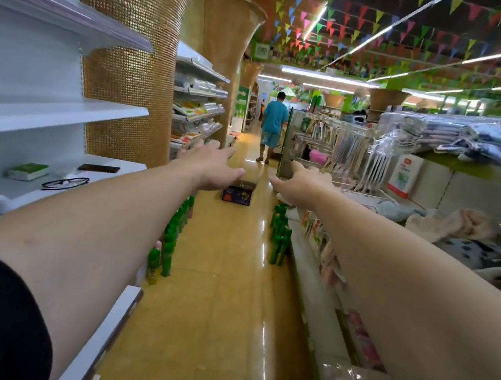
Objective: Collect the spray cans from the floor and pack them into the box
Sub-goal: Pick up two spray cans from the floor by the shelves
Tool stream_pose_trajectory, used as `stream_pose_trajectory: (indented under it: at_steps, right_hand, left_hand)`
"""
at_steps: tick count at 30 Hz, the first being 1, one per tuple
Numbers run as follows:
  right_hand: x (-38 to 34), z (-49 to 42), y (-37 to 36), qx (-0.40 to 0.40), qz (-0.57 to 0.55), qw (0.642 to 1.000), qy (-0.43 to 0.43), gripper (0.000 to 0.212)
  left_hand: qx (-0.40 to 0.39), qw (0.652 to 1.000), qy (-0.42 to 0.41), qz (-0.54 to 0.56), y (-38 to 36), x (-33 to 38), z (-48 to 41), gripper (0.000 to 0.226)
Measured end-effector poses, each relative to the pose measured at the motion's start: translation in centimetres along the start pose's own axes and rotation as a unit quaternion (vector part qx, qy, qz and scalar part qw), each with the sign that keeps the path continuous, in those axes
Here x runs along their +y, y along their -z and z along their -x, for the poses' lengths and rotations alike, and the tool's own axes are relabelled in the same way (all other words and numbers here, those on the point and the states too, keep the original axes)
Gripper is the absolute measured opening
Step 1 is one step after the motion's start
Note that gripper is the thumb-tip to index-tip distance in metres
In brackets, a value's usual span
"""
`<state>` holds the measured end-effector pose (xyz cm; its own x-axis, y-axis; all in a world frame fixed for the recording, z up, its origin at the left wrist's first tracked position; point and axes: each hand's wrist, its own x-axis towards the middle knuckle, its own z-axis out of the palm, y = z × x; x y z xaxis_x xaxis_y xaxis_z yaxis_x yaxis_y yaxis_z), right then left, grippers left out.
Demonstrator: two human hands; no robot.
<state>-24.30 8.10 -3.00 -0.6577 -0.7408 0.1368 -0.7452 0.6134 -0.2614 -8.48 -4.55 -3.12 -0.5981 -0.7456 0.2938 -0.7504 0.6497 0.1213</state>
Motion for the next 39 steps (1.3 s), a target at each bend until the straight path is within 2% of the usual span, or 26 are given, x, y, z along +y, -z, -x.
stream_pose_trajectory:
  at_steps: [5, 11, 25, 32, 39]
  right_hand:
    - [-0.6, -5.5, -1.7, 0.006, -0.005, 1.000, 0.010, 0.082]
    - [-1.6, -16.1, -5.0, 0.009, -0.003, 1.000, 0.000, 0.082]
    - [-8.2, -46.4, -9.3, 0.019, -0.007, 1.000, -0.007, 0.082]
    - [-8.5, -60.9, -14.2, -0.007, -0.017, 1.000, -0.014, 0.081]
    - [-8.0, -79.5, -17.8, -0.007, -0.031, 0.999, -0.005, 0.080]
  left_hand:
    - [-0.009, 1.000, -0.005, -0.009, -2.3, 0.0, -5.5, 0.074]
    - [-0.016, 1.000, -0.021, 0.009, -7.4, -1.7, -15.6, 0.073]
    - [-0.038, 0.999, -0.035, 0.002, -15.2, -8.4, -46.8, 0.075]
    - [-0.055, 0.998, -0.015, 0.007, -21.8, -11.1, -60.0, 0.075]
    - [-0.046, 0.999, 0.004, -0.009, -27.8, -12.6, -77.1, 0.076]
